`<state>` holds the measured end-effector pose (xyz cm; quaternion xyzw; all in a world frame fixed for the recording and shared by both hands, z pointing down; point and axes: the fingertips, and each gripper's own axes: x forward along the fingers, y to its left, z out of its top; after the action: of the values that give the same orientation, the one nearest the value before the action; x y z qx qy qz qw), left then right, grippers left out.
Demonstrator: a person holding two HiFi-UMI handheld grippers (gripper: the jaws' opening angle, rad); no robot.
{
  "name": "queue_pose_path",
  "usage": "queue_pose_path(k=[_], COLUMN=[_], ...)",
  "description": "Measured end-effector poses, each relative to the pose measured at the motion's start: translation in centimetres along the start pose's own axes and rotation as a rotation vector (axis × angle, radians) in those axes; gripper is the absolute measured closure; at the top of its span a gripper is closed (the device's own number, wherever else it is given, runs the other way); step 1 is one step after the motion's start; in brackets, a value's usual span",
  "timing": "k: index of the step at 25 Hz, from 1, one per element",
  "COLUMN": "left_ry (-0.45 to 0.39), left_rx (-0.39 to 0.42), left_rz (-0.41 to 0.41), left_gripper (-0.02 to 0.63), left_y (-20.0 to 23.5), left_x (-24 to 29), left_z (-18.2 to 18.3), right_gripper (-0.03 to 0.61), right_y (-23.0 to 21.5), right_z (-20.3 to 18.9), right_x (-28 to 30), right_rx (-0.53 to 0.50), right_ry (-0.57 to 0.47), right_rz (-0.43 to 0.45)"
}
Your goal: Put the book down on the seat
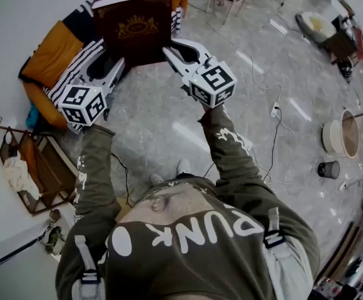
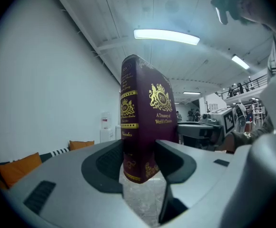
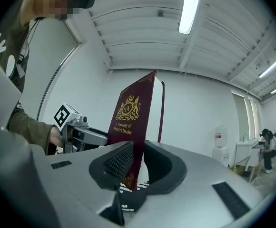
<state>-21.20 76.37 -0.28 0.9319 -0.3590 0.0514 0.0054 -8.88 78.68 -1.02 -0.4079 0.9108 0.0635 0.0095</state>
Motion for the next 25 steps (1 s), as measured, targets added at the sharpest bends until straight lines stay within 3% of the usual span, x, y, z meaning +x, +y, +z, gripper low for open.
queue_pose_path(k=[25], left_ry=[0.067], left_rx=[-0.019], left_rz=[0.044], left_gripper=[0.423], left_y=[-0.9], left_x=[7.8], left_z=[-2.3], right_gripper=[0.499], right_y=[-7.7], right_z=[-4.1], right_x=[-0.5], right_rx=[0.038], right_ry=[0.016], right_rz=[0.040])
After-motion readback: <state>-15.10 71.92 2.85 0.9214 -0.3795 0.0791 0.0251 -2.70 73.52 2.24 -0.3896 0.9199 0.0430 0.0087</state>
